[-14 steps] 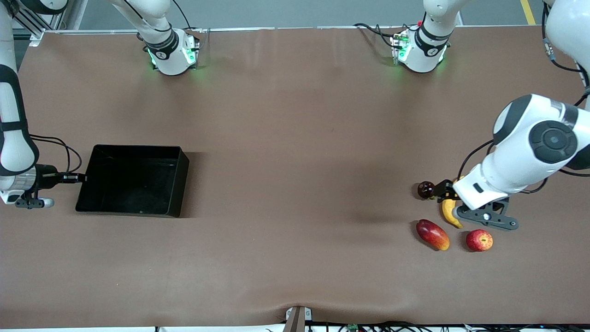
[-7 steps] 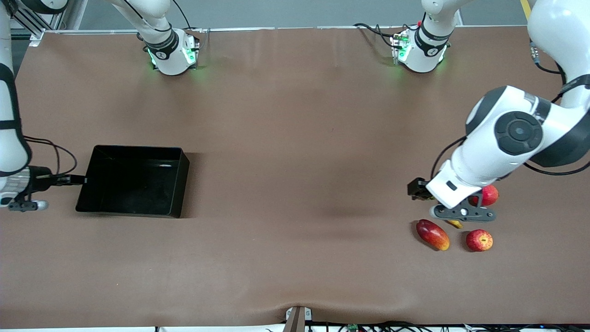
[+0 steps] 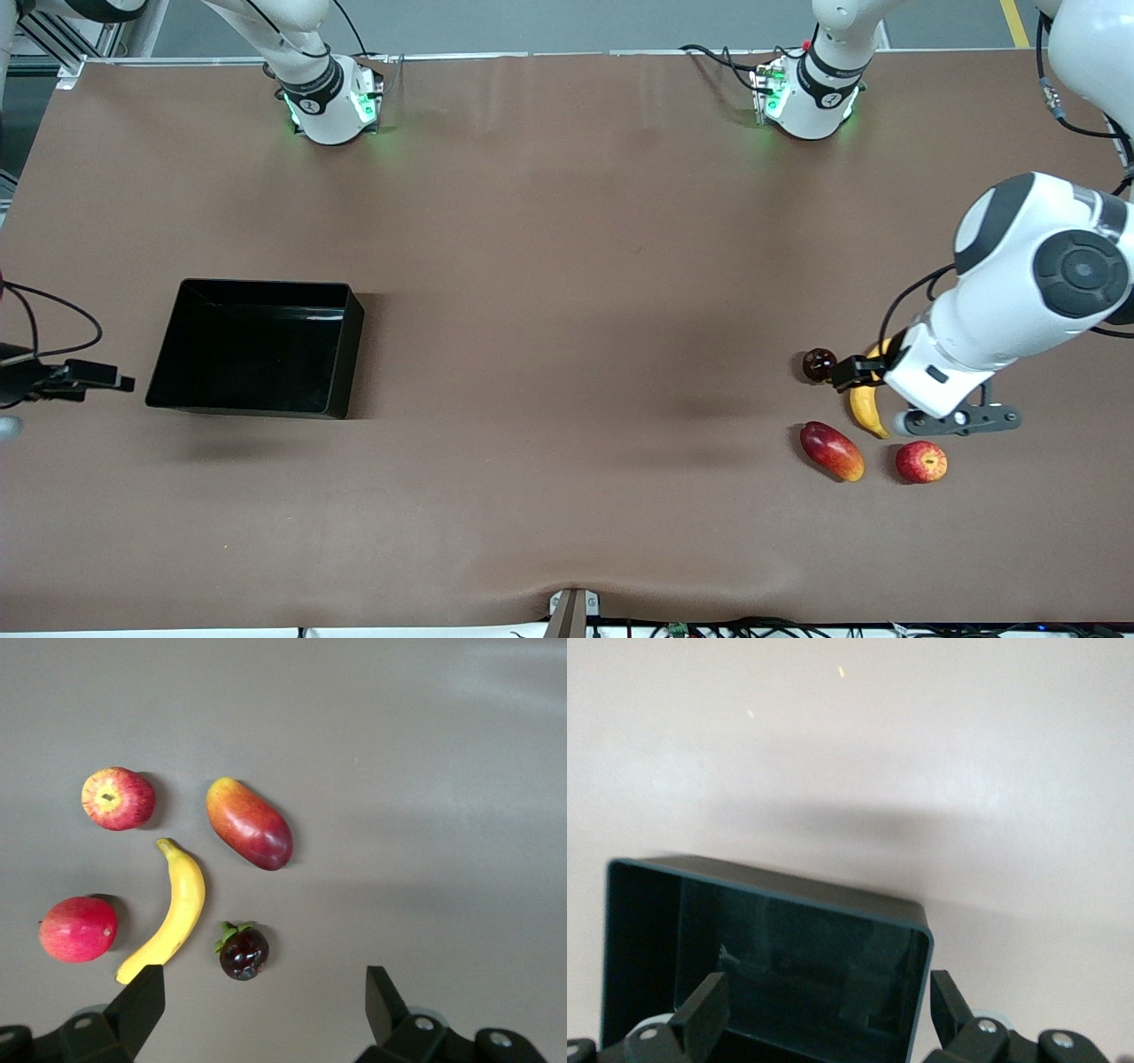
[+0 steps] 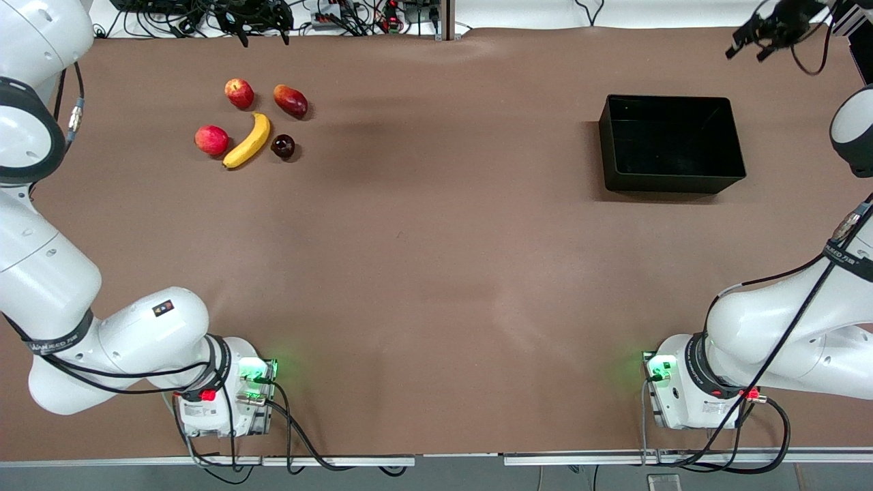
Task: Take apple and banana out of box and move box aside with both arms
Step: 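Open the left gripper and release the banana while the right gripper releases the tray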
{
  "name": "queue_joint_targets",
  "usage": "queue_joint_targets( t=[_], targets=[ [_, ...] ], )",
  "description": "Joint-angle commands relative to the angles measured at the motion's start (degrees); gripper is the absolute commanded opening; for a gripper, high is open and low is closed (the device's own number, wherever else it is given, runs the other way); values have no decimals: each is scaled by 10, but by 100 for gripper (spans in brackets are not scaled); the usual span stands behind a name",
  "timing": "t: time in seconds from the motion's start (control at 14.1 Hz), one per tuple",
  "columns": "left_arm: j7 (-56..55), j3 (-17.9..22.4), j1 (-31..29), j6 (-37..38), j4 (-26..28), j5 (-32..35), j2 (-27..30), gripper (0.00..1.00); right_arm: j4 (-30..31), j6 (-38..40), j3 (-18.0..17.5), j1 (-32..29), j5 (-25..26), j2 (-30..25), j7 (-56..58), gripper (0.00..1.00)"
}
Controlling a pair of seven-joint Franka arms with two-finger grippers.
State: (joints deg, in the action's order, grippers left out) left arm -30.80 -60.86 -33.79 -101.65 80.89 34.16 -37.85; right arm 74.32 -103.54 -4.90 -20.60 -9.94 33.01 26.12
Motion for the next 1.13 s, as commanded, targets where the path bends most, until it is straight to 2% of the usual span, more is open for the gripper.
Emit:
queue_joint_targets(
  t=[0.0, 0.28, 0.57, 0.71, 0.92, 1.06],
  targets=[
    [0, -4, -6, 13, -8, -10, 15, 100, -51, 11, 0, 19, 4, 1, -6, 100],
    [-1, -6, -5, 14, -10, -7, 32, 100, -54, 16, 3, 72, 8, -35, -95, 100],
    [-1, 6, 20, 15, -12, -14, 63, 100, -52, 116, 2, 129, 48, -103, -232, 100],
    [-6, 77, 87, 38, -16, -51, 87, 100, -48, 176, 2, 150, 73, -144, -287, 100],
    [3, 235, 198, 39, -24, -132, 141, 100, -30, 254, 3, 147, 76, -196, -283, 100],
    [23, 344, 271, 38, -22, -195, 172, 100, 48, 248, 2, 152, 103, -262, -284, 100]
  ],
)
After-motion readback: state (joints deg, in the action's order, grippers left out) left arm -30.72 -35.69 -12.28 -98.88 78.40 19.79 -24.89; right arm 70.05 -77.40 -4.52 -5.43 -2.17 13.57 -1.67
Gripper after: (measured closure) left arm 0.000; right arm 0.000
